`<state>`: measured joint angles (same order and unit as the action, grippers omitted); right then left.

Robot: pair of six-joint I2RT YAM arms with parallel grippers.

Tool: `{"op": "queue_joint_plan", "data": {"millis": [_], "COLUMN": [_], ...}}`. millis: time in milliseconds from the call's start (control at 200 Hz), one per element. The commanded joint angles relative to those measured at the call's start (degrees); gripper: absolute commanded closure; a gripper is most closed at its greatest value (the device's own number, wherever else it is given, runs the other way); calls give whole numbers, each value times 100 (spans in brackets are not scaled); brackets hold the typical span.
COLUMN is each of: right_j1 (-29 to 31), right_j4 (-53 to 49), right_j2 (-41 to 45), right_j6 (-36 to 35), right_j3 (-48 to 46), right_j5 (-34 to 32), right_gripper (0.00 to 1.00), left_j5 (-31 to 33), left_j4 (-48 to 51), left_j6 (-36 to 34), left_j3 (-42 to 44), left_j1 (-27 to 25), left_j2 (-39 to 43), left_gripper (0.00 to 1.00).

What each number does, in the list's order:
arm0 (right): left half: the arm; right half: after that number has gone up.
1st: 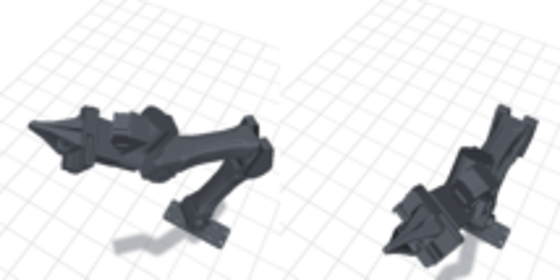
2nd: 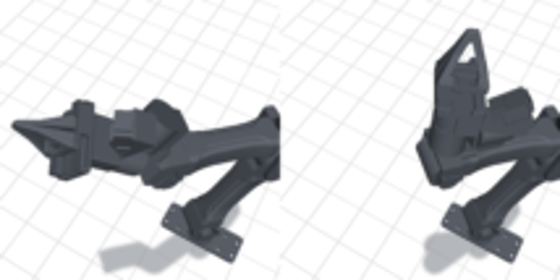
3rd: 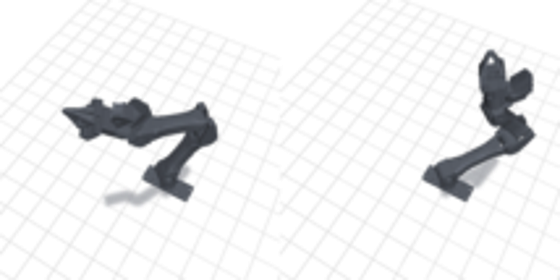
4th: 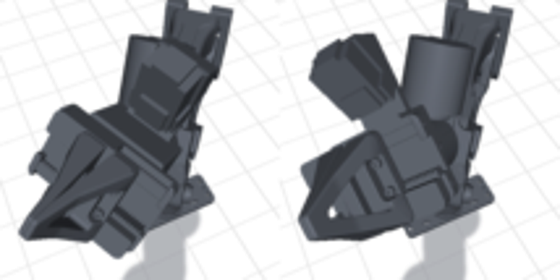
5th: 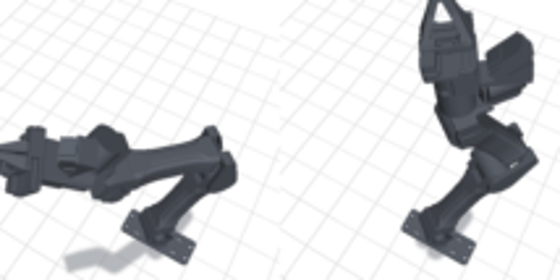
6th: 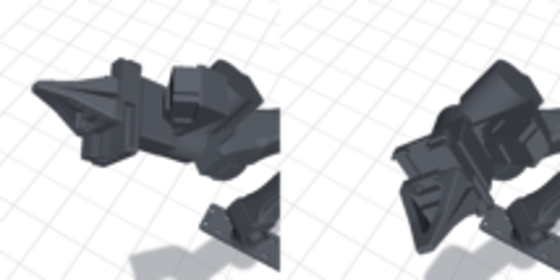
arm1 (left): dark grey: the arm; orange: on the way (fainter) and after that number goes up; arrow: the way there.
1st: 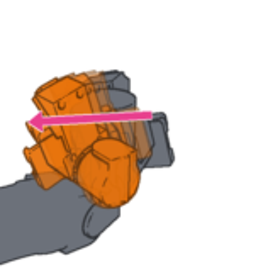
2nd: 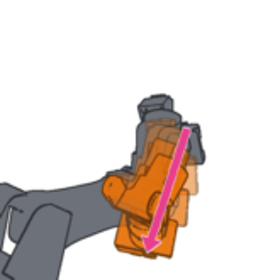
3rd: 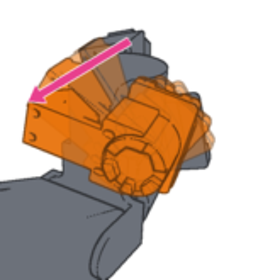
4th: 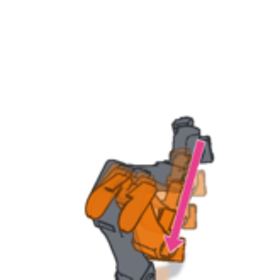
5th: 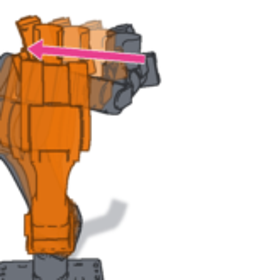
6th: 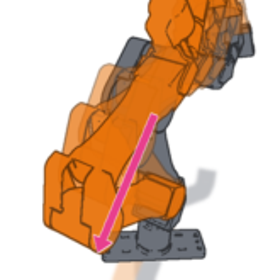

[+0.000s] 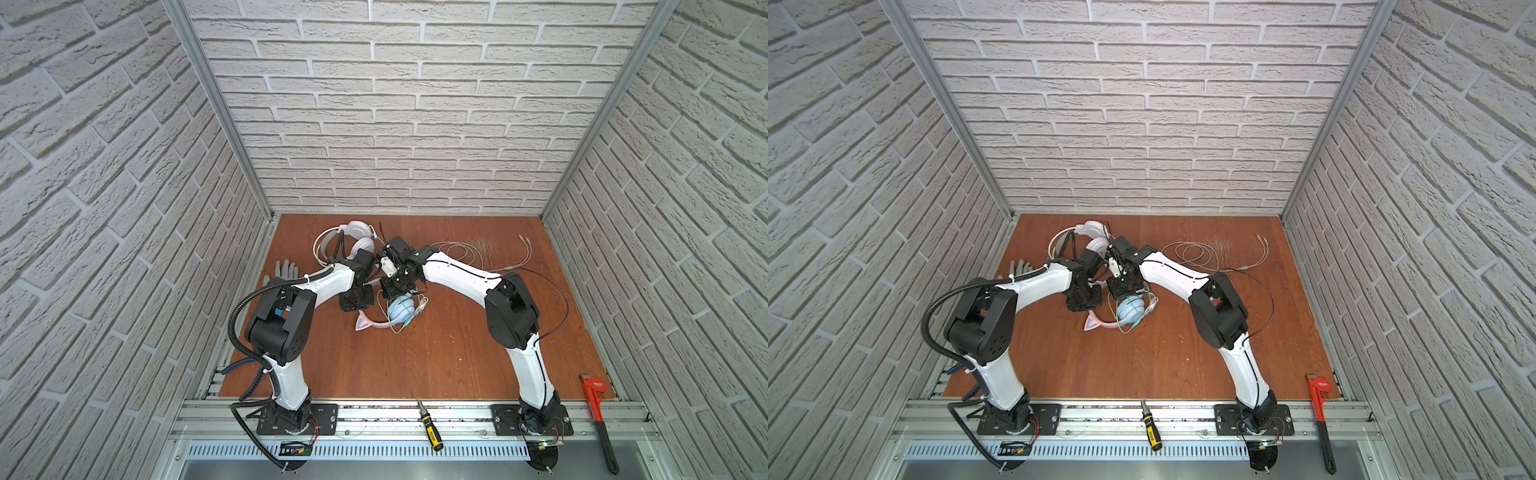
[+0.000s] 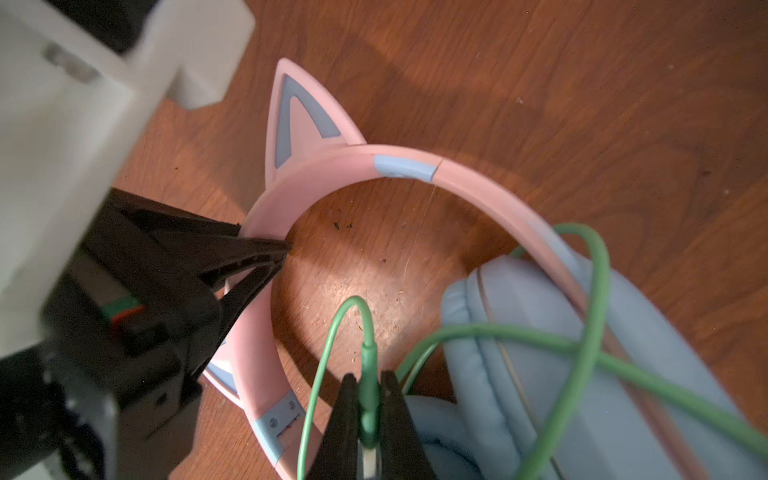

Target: Wrap the headphones

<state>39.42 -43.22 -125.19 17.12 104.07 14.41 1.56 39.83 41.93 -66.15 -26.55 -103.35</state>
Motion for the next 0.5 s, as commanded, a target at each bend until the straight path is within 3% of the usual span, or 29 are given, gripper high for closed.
{"op": "queue_joint_plan", "data": {"millis": [0, 495], "right_j1": [-22, -26], "right_j4": [-28, 103], "right_j2": [-77, 202], "right_j6": [189, 462], "right_j3": [166, 100], "right_j5": [-104, -297], "right_gripper": [88, 71], "left_j5": [54, 7], "left_j4": [429, 503], "left_j6": [-71, -87], "left_j3": [-38, -115], "left_j1": [-97, -98], "left_j2": [154, 148], "left_gripper": [100, 100]}}
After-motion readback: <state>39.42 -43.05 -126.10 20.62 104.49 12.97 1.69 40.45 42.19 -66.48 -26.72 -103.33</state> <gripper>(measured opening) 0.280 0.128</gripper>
